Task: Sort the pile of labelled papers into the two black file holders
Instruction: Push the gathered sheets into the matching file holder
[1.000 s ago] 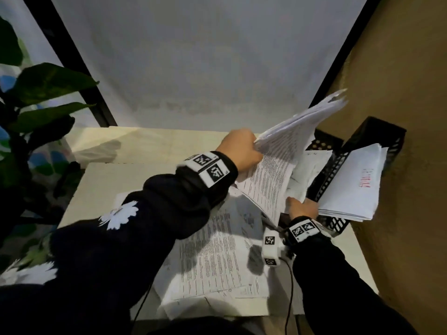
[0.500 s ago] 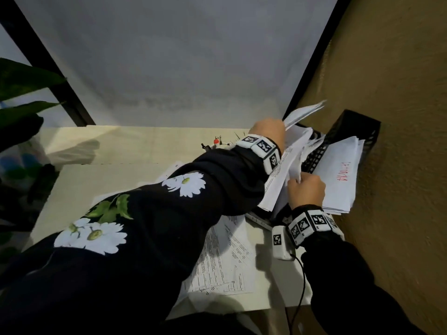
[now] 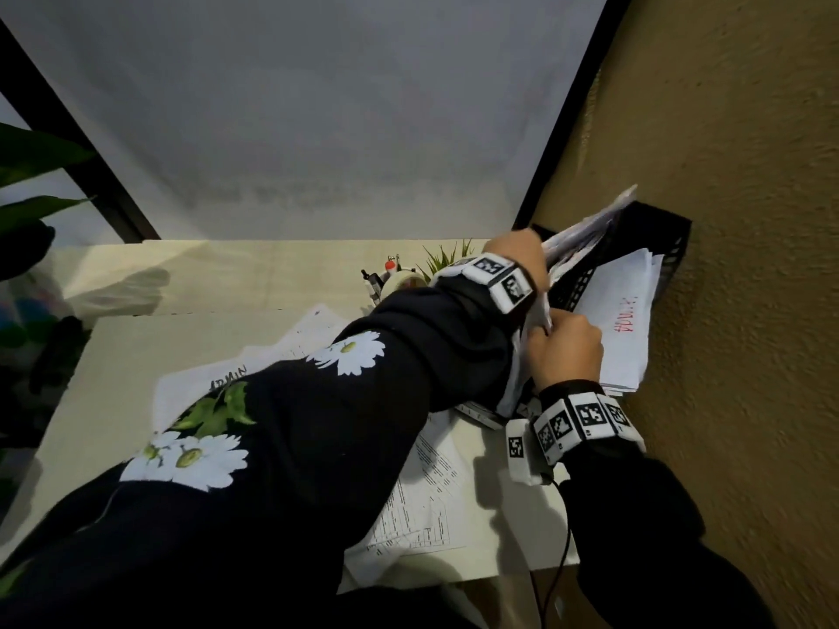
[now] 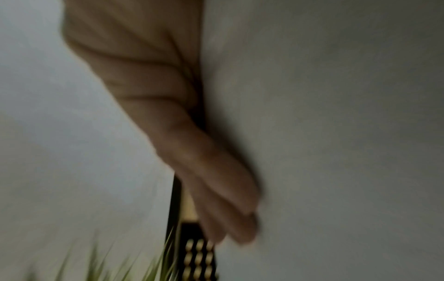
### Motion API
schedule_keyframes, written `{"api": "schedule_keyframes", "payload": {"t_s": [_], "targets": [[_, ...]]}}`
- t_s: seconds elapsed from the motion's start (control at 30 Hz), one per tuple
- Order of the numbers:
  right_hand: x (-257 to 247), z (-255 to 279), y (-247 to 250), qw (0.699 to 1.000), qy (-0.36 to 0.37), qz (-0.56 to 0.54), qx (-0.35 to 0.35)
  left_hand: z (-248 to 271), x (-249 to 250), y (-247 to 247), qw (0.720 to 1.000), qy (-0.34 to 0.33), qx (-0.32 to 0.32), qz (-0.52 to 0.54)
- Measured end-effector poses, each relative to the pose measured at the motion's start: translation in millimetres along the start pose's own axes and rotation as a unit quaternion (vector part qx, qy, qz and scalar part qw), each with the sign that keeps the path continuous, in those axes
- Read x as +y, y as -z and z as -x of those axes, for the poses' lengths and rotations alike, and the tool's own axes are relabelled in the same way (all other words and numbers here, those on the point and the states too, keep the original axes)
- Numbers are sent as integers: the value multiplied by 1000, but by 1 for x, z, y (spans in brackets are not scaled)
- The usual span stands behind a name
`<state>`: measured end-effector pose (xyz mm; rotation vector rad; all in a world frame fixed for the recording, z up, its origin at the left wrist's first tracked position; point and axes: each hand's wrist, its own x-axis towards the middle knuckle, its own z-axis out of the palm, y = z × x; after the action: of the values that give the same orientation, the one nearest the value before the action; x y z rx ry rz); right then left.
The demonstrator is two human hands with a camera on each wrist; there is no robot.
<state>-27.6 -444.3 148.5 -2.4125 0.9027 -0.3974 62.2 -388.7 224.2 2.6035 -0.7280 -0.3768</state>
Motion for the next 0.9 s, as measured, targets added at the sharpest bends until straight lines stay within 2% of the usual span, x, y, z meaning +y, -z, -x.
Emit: {"api": "schedule_keyframes", "payload": {"t_s": [0.07, 0.17, 0.23, 0.33, 0.4, 0.6, 0.77, 0.9], "targets": [[6, 4, -7, 999, -11, 29, -29, 0, -19, -20, 998, 32, -29, 40], [17, 11, -21, 993, -22, 58, -103, 4, -44, -57, 993, 63, -88, 38], [18, 13, -24, 989, -25, 72, -123, 7, -55, -74, 994, 74, -70, 44], [7, 8, -17, 991, -7, 94, -90, 2, -61, -80, 993, 66, 12, 94], [-4, 4, -12, 989, 20, 124, -80, -3, -63, -80, 992, 53, 44, 110], [-23, 21, -34, 956, 97, 215, -177, -10, -78, -80, 994, 30, -13, 101], [-28, 33, -39, 969, 99, 169, -152, 6, -95, -65, 984, 19, 59, 167], [-34, 43, -34, 986, 138, 59, -68, 29, -135, -39, 934, 73, 185, 297]]}}
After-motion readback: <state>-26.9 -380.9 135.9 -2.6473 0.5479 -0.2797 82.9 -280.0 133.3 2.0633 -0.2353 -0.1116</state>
